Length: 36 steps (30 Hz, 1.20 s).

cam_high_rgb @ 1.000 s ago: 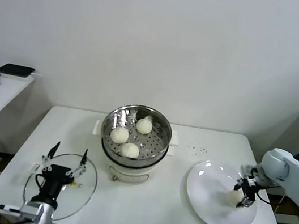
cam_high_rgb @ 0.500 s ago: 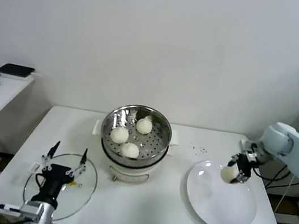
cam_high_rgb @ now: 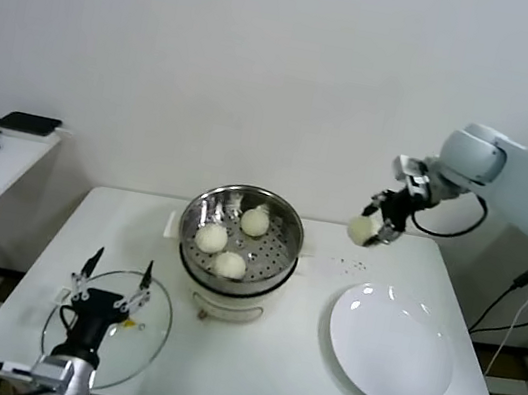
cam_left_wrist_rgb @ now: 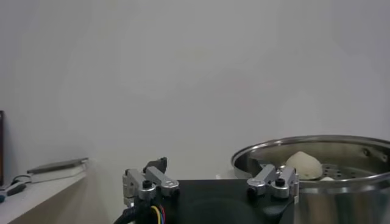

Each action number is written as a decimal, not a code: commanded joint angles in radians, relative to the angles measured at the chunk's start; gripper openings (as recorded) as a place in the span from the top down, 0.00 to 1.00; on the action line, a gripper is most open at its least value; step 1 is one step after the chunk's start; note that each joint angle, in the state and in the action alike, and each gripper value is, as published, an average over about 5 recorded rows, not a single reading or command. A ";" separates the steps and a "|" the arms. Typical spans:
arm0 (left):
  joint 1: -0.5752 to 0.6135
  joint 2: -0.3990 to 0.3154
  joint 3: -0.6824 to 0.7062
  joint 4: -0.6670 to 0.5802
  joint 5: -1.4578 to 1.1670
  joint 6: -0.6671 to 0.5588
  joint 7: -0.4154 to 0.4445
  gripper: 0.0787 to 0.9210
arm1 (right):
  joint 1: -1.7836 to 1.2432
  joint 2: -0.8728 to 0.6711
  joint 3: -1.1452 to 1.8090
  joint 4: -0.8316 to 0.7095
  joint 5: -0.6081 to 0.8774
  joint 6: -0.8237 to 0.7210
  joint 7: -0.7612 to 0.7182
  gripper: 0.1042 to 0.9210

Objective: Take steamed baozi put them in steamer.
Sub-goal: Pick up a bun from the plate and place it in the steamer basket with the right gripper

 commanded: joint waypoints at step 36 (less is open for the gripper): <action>0.012 0.020 -0.039 -0.004 -0.037 -0.004 0.003 0.12 | -0.241 0.439 0.022 -0.207 0.019 -0.076 0.083 0.34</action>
